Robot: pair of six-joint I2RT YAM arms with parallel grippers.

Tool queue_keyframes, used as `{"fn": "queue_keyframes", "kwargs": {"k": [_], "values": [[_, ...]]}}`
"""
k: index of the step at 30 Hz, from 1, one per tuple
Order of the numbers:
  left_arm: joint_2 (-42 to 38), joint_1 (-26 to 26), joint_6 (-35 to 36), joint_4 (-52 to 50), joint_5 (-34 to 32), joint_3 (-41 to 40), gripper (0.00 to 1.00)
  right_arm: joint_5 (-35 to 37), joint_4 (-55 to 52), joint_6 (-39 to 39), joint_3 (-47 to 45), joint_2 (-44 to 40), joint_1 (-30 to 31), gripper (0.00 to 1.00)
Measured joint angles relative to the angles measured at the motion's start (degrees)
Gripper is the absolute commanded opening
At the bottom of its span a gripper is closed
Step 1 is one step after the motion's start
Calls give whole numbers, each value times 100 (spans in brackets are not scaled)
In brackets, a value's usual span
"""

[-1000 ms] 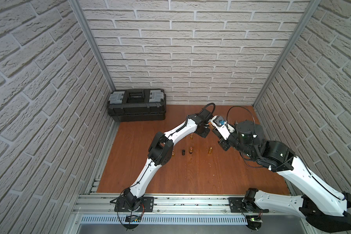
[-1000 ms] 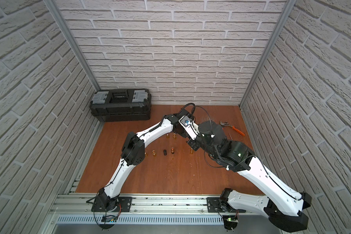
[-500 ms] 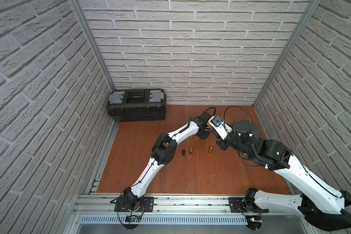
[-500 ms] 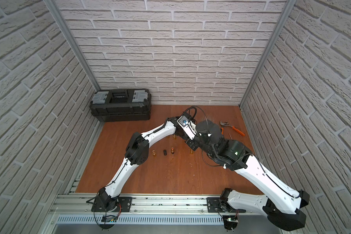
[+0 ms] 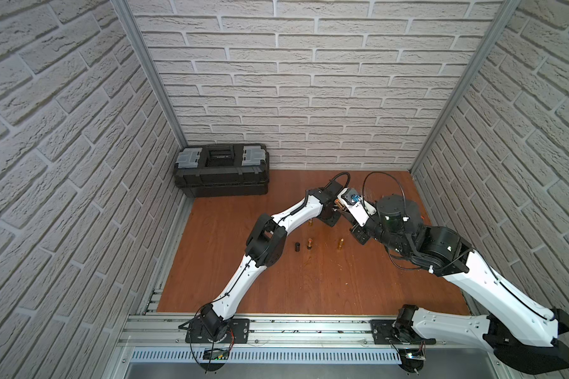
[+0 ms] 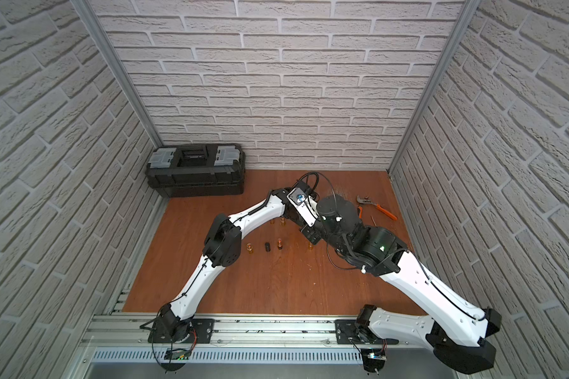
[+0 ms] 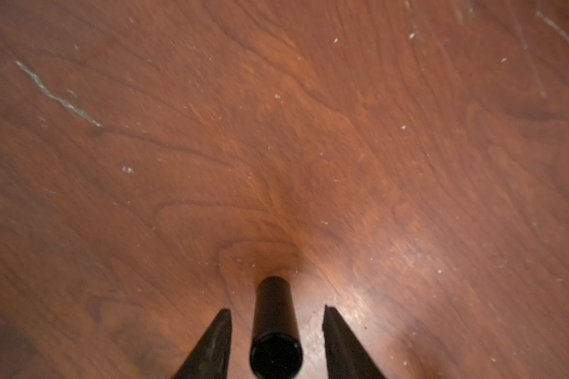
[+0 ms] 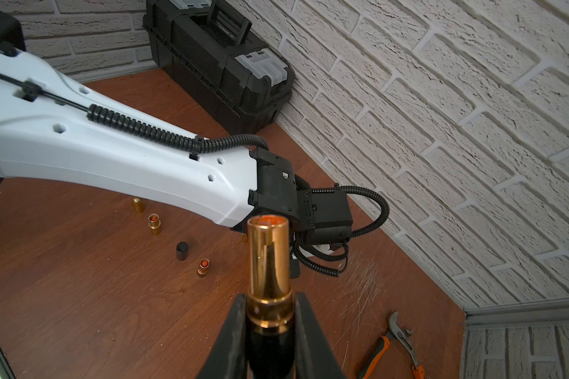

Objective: Open the lipstick cap
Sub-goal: Place the cover at the center of the board, then place the lipstick at the center of the board.

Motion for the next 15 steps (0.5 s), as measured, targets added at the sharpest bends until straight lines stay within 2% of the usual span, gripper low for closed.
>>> {"fn": "queue_keyframes", "kwargs": {"k": [4,8,11,15], "values": [[-295,90,-181,-87,339,0,51,-11,0,20,0,0,0,7],[-970,450,-544,-203,938,-70,51,-96,11,44,0,22,0,7],[-1849,997,-887,-90,1523,-614,52,-216,92,125,0,138,0,7],[-3174,2015,-1399,157,2577,-1676,55,-435,326,258,-72,435,7,7]]}}
